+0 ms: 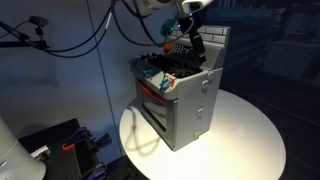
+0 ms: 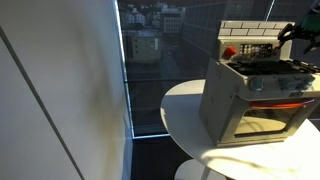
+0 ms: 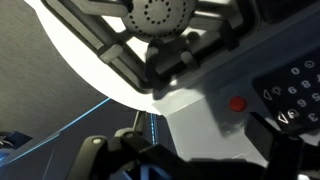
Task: Push the top right button on the cooker
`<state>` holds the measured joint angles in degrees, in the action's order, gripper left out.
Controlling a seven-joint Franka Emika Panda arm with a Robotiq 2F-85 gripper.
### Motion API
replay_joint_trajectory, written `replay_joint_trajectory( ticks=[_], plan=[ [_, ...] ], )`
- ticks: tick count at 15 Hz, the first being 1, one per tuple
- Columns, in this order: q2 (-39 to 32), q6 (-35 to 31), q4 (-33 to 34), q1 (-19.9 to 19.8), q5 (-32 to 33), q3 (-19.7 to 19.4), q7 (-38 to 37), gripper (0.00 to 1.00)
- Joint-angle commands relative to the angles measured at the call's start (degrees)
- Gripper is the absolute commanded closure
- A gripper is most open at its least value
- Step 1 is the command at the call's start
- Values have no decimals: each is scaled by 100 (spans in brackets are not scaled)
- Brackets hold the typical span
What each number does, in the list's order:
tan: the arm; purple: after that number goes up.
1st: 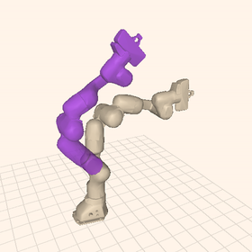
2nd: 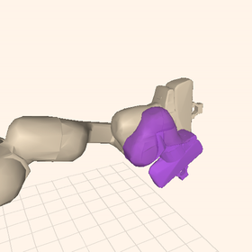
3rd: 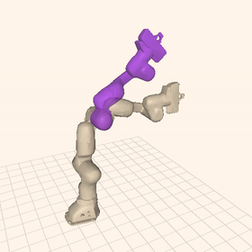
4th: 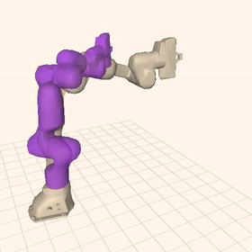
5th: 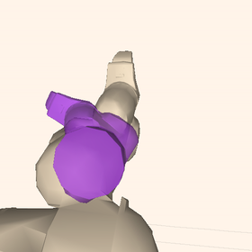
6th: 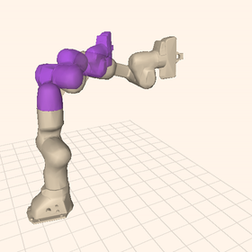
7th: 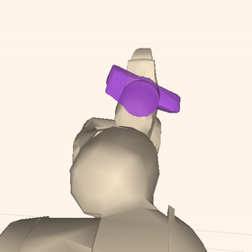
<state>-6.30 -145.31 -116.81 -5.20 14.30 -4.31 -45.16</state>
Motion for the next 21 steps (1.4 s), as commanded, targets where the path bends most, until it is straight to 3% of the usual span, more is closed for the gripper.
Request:
replay_joint_trajectory(
  ticks=[1,11,21],
  plan=[
    [-154,-34,220,90,-137,-115,31,0],
    [3,73,62,116,-136,-132,69,0],
    [370,718,-132,134,-287,-84,275,0]
  ],
)
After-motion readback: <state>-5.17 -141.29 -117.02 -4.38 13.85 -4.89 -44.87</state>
